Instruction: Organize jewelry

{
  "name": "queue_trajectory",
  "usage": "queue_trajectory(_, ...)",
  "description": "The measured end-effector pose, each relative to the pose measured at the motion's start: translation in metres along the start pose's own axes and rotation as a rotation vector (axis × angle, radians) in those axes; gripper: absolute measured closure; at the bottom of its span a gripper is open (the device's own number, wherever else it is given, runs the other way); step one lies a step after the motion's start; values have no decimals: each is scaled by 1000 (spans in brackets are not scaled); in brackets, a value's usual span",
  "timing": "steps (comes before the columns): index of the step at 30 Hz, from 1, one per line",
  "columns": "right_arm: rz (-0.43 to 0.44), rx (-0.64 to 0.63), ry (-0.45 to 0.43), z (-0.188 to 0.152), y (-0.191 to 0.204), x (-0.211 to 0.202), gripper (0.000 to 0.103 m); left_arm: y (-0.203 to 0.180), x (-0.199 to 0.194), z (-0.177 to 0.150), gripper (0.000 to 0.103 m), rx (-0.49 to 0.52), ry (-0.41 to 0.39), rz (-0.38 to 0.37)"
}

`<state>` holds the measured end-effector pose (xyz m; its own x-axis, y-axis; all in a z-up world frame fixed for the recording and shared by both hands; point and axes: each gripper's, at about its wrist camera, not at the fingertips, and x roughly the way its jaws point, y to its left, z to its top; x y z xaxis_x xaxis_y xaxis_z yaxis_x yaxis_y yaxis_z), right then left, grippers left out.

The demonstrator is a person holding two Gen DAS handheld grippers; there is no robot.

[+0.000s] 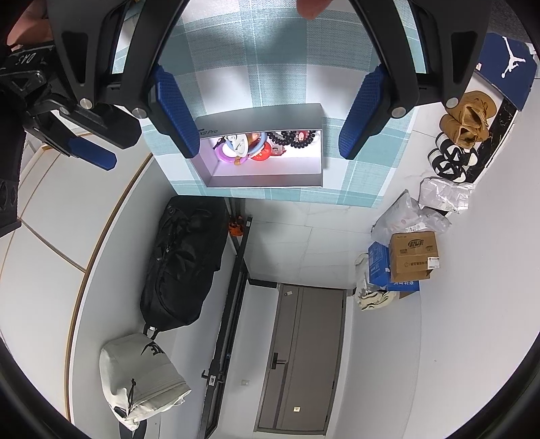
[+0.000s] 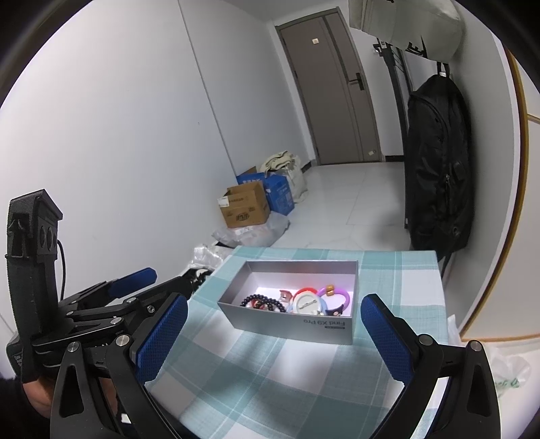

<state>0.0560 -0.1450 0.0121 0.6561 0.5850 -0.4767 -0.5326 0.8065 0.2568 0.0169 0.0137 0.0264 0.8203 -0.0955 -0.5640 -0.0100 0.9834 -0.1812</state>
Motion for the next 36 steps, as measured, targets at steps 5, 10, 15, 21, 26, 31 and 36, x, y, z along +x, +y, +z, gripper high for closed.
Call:
queue_trajectory(5,-1,1,4,0,0,0,0,2,0,0,22,-10,4,-6)
queue_trajectory(10,-7,5,11,-1,-2,1,0,3,2,-1,22,-20,17,-14)
queue_trajectory(15,-11,18,17,-2,-6,2,0,3,4,-2,22,-19,24,-19)
queue_trajectory(21,-11,15,19,-2,-7,3,0,3,5,-1,22,-26,23,-19)
queue_trajectory(26,-13,12,20,-2,-7,3,0,4,5,-2,22,-34,23,-21)
queue_trajectory(31,-18,14,23,-3,-8,4,0,4,4,-2,22,-33,23,-21)
queue_trajectory(36,-24,17,27,-2,-9,5,0,4,3,-2,22,-34,15,-24)
